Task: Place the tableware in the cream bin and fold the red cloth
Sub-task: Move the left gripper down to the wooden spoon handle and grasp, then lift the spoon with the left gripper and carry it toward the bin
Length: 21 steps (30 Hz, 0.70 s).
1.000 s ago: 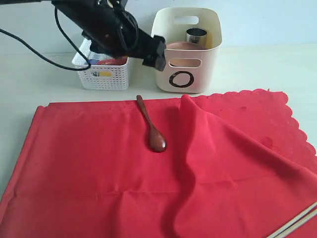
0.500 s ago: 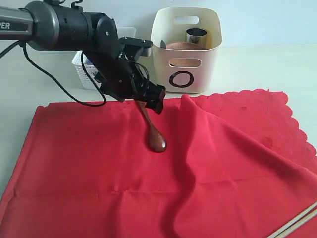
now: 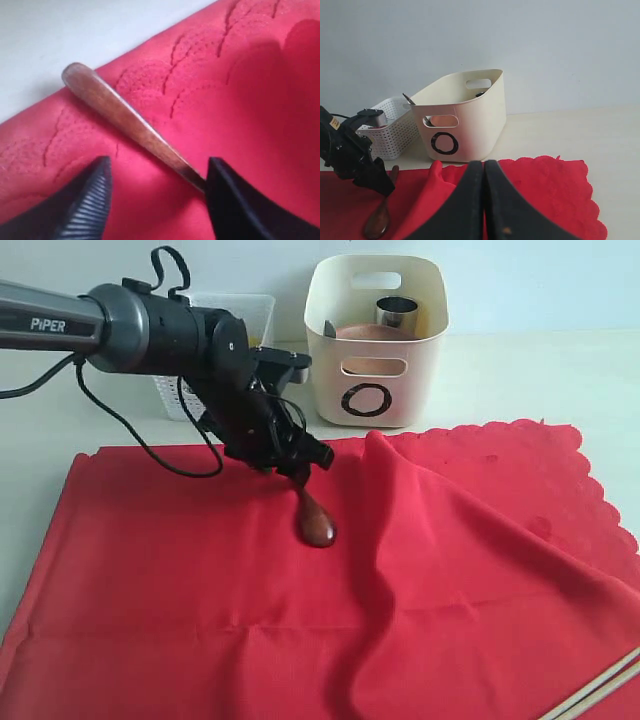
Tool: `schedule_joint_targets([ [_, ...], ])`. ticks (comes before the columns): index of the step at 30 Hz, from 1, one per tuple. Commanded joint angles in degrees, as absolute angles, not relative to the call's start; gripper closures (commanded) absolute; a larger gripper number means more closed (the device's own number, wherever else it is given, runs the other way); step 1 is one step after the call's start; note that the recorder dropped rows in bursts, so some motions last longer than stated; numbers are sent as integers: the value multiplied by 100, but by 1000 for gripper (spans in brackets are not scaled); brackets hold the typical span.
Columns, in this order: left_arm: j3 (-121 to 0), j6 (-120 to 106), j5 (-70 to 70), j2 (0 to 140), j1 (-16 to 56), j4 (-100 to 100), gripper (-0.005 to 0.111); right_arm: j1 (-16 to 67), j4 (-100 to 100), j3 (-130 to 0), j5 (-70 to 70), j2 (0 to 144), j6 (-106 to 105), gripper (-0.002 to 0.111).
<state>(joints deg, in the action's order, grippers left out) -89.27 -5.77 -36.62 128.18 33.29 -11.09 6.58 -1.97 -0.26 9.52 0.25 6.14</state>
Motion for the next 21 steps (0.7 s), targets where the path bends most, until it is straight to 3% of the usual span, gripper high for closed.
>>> schedule_joint_targets([
  [1, -8946, -605, -3563, 12923, 3329, -1151, 73, 666, -160, 0, 893, 0, 604, 108],
  [5, -8946, -605, -3576, 12932, 3329, -1151, 85, 666, -160, 0, 893, 0, 604, 108],
  [8, -8946, -474, -3610, 12932, 3329, -1151, 105, 666, -160, 0, 893, 0, 604, 108],
  [21, -8946, -979, -4296, 12266, 3329, -1480, 107, 666, -160, 0, 893, 0, 604, 108],
])
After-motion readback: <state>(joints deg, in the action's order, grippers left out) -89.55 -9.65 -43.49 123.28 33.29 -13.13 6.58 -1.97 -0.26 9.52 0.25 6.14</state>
